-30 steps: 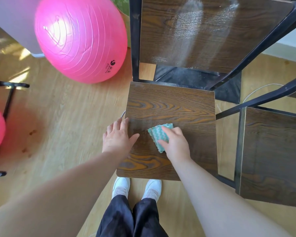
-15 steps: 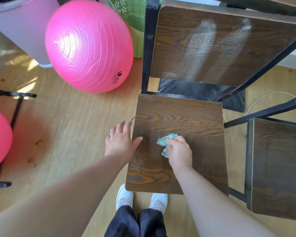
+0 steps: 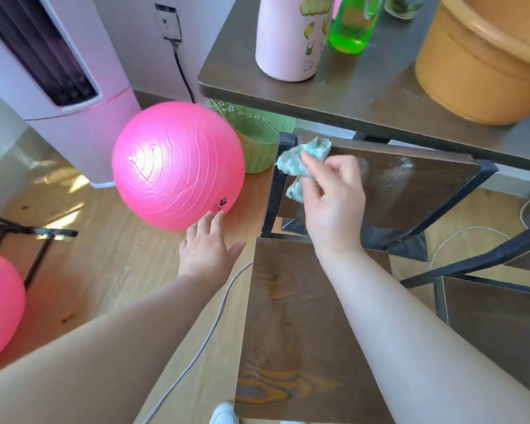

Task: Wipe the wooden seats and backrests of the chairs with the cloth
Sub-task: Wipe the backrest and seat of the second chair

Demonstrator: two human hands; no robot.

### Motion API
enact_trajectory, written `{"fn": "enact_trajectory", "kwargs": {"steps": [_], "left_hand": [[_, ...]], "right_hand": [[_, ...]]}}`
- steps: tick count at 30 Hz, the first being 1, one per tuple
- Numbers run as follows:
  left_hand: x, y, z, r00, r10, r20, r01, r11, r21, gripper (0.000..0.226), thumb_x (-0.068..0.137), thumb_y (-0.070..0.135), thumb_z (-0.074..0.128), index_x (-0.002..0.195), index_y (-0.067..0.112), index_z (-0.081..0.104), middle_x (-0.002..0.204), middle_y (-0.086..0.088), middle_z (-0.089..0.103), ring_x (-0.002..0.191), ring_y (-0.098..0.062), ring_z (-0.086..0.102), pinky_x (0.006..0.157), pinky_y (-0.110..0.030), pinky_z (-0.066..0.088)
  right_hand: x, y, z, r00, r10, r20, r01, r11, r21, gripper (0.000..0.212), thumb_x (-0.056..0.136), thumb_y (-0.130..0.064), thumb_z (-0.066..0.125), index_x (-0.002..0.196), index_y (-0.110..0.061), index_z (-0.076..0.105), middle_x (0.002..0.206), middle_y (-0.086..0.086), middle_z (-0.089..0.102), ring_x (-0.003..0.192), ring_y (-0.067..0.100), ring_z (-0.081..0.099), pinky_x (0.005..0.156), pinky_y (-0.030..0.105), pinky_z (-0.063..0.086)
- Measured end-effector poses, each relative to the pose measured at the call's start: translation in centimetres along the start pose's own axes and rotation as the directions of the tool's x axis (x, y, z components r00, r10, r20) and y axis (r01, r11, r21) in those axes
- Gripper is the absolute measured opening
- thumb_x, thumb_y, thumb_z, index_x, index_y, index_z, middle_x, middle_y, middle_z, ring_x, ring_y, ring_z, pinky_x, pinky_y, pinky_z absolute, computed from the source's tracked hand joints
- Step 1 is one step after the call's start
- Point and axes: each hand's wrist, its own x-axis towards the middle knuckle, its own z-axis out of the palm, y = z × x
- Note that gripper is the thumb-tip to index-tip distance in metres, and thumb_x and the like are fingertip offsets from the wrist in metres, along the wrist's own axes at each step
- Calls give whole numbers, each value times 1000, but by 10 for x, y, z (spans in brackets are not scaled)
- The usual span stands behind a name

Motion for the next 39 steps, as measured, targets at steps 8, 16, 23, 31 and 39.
{"fn": "enact_trajectory", "kwargs": {"steps": [8,16,23,31,39], "left_hand": [[22,-6,-14,999,-12,-41,9,998,-63,75,93,61,44,153,27,14,158,0,19,142,-27,21,112,-47,26],[20,-22,2,1000,-30,-2,29,998,-63,76,93,62,42,153,27,12,159,0,18,142,-26,20,114,-46,25],[16,-36,21,998,-57,38,59,996,-63,76,92,61,44,153,26,13,159,0,18,142,-26,20,113,-44,24],[4,-53,45,991,-87,104,93,994,-53,78,92,62,43,154,26,14,159,1,16,142,-26,20,113,-44,24],[-19,-47,43,985,-105,138,112,993,-43,78,92,64,41,154,26,12,159,1,16,142,-26,20,113,-44,25]], "right_hand": [[41,-10,30,961,-259,97,271,951,-150,29,93,-12,57,119,-12,69,87,6,53,77,17,47,64,19,30],[-7,17,48,961,-216,175,240,962,-133,27,91,-7,60,116,-10,70,86,7,55,78,22,52,61,25,39],[-61,41,78,893,147,426,-110,988,-109,31,97,-33,44,108,-16,67,95,-3,50,82,1,37,69,12,33],[-109,54,107,863,239,445,-135,958,-253,20,96,-35,57,80,-24,50,89,-10,53,86,11,57,76,35,53],[-115,46,87,877,249,412,-200,967,-157,12,93,-19,64,105,-19,64,98,-6,55,96,13,58,79,38,57]]}}
